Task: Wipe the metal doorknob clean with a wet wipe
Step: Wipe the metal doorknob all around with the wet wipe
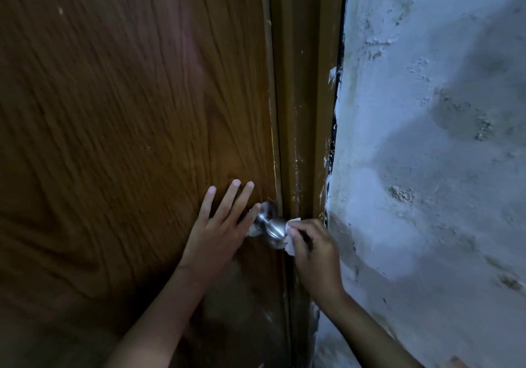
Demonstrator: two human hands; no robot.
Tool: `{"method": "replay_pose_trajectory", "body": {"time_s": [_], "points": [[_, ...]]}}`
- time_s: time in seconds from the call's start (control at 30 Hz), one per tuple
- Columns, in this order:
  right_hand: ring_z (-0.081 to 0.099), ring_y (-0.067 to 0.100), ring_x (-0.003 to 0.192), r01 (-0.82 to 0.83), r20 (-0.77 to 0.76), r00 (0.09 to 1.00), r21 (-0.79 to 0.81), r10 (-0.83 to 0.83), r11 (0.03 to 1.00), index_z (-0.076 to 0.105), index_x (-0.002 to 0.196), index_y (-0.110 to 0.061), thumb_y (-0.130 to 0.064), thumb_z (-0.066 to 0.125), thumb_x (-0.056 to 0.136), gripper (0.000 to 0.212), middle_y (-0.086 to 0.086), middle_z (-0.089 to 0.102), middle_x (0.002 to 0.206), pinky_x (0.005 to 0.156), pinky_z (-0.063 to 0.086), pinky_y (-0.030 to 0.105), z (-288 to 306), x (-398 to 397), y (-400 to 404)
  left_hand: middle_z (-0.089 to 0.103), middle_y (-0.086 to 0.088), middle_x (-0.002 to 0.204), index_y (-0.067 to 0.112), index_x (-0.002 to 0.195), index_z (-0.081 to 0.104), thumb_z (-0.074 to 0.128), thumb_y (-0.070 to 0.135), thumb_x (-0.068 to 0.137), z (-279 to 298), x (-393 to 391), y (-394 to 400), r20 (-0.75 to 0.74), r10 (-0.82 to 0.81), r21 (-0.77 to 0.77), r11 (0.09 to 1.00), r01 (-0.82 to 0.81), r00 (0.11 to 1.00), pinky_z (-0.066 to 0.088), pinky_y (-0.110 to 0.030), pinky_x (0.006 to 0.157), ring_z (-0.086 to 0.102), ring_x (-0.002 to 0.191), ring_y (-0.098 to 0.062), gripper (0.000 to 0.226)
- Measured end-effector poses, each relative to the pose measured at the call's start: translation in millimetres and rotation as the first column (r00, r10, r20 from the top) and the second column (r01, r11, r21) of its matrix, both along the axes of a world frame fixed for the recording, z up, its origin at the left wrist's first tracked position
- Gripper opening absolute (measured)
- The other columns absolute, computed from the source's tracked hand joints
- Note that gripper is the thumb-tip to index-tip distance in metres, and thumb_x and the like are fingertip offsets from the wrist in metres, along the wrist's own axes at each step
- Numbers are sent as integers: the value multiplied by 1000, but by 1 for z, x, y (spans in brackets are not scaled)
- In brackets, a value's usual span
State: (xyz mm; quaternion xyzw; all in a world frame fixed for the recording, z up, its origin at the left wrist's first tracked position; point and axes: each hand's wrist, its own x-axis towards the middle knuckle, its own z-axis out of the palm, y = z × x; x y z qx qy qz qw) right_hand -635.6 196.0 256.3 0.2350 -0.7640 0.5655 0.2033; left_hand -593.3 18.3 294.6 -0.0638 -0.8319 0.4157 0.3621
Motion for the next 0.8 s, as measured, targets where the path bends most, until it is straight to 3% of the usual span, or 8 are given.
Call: {"method": "replay_pose_trajectory", "body": {"time_s": [0.1, 0.2, 0.33, 0.43, 0.53, 0.7, 0.8], "points": [[60, 17, 86, 46, 120, 992, -18, -44, 999, 66, 92, -10, -7, 56, 87, 12, 6, 64, 89, 73, 45, 18, 0, -8, 0, 45, -7, 143, 28, 131, 47, 68, 49, 71, 0, 0, 0, -6, -5, 3, 1000, 5, 1000, 21, -52, 106, 29, 132, -29, 68], [60, 13, 85, 51, 96, 994, -35, -47, 998, 65, 88, -8, -3, 57, 85, 10, 6, 64, 89, 74, 46, 16, -6, -1, -1, 45, -7, 143, 28, 132, 46, 68, 49, 71, 0, 0, 0, 0, 3, 5, 1000, -3, 1000, 21, -52, 106, 29, 132, -29, 68], [61, 17, 81, -26, 167, 986, 12, 24, 1000, 65, 82, -5, 1, 59, 83, 8, 10, 65, 87, 72, 51, 34, -19, 12, 3, 44, -7, 144, 28, 132, 47, 69, 50, 70, 1, 1, 1, 11, 9, 5, 1000, -9, 1000, 20, -52, 106, 28, 132, -29, 69], [61, 12, 80, -70, 154, 986, 25, 65, 997, 67, 81, -7, 0, 60, 82, 10, 7, 65, 86, 71, 50, 24, -14, 13, 4, 45, -7, 143, 29, 130, 49, 69, 50, 70, 1, 1, 1, 9, 9, 2, 1000, -9, 1000, 21, -52, 105, 28, 132, -29, 67], [59, 5, 80, 3, 112, 994, -21, -1, 1000, 67, 82, -9, -1, 61, 82, 10, 2, 64, 83, 69, 45, 11, -7, 7, 4, 46, -7, 142, 29, 130, 50, 67, 49, 73, 2, 1, 1, 2, 5, -2, 1000, -5, 1000, 21, -52, 106, 29, 132, -29, 63], [61, 12, 81, -81, 139, 988, 77, 69, 994, 68, 83, -8, -3, 60, 84, 9, 7, 65, 86, 72, 51, 27, -13, 14, 5, 44, -8, 144, 28, 131, 48, 67, 50, 72, 1, 1, 1, 5, 10, -1, 1000, -10, 1000, 21, -52, 106, 28, 132, -29, 65], [60, 7, 80, -93, 113, 990, 68, 85, 993, 69, 83, -9, -3, 61, 83, 10, 2, 63, 84, 71, 48, 17, -5, 9, 7, 42, -9, 145, 28, 133, 45, 68, 52, 70, 1, 2, 0, 15, 11, -5, 1000, -11, 1000, 21, -53, 106, 27, 133, -30, 71]]}}
